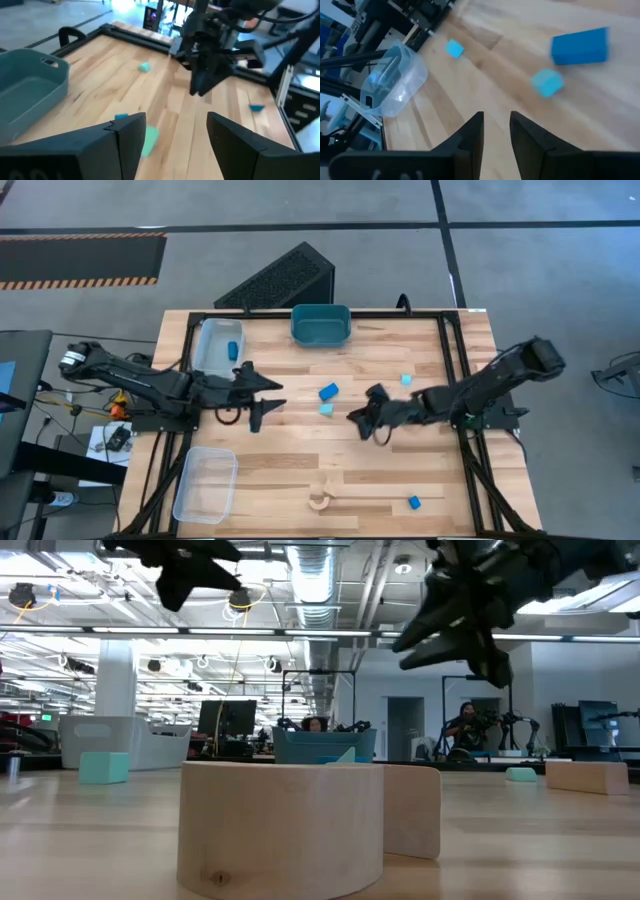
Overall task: Sort & place blocks by color
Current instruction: Put the top blue block into the gray bin
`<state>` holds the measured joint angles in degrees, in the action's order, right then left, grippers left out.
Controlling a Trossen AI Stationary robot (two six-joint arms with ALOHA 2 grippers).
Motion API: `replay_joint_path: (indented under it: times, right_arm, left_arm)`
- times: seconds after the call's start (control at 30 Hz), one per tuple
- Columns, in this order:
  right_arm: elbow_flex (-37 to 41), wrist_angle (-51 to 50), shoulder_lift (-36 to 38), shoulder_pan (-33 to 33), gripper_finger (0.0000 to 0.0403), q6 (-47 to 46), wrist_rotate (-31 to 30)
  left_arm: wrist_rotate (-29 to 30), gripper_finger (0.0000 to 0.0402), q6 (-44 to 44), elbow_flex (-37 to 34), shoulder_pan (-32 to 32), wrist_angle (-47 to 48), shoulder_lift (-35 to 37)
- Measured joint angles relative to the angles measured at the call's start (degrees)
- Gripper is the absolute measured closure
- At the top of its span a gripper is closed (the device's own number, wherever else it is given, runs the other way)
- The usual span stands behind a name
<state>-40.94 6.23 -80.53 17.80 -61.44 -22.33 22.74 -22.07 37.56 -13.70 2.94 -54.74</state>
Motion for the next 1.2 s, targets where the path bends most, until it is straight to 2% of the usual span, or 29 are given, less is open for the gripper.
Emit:
replay_joint_path:
  times: [0.1, 0.27, 0.53, 0.73, 0.97, 1.2]
  right_arm:
    - [-4.75, -0.45, -5.76, 2.49, 0.029, -2.54, -3.08]
    - [-12.39, -1.48, -14.76, 4.51, 0.029, -6.31, -4.08]
    - [-23.23, -2.83, -23.73, 6.7, 0.029, -6.61, -4.87]
    - [-27.13, -7.58, -24.75, 6.93, 0.029, -6.23, -4.69]
    - [-27.23, -13.37, -22.49, 6.43, 0.029, -5.85, -3.26]
    - [-27.19, -13.7, -22.48, 5.31, 0.029, -4.53, -0.57]
  left_arm:
    - [-0.01, 0.0205, -0.73, 0.0, -0.84, 3.54, 1.34]
    - [-1.7, 0.0205, -1.09, -0.25, -3.01, 5.88, 1.1]
    - [0.55, 0.0205, -4.1, -4.53, -9.62, 5.4, 1.22]
    - [2.47, 0.0205, -2.02, -4.9, -10.02, 1.63, 1.17]
    - [5.58, 0.0205, -0.63, -4.9, -9.91, -0.35, 1.18]
    - [6.67, 0.0205, -0.67, -4.9, -9.91, -0.11, 1.16]
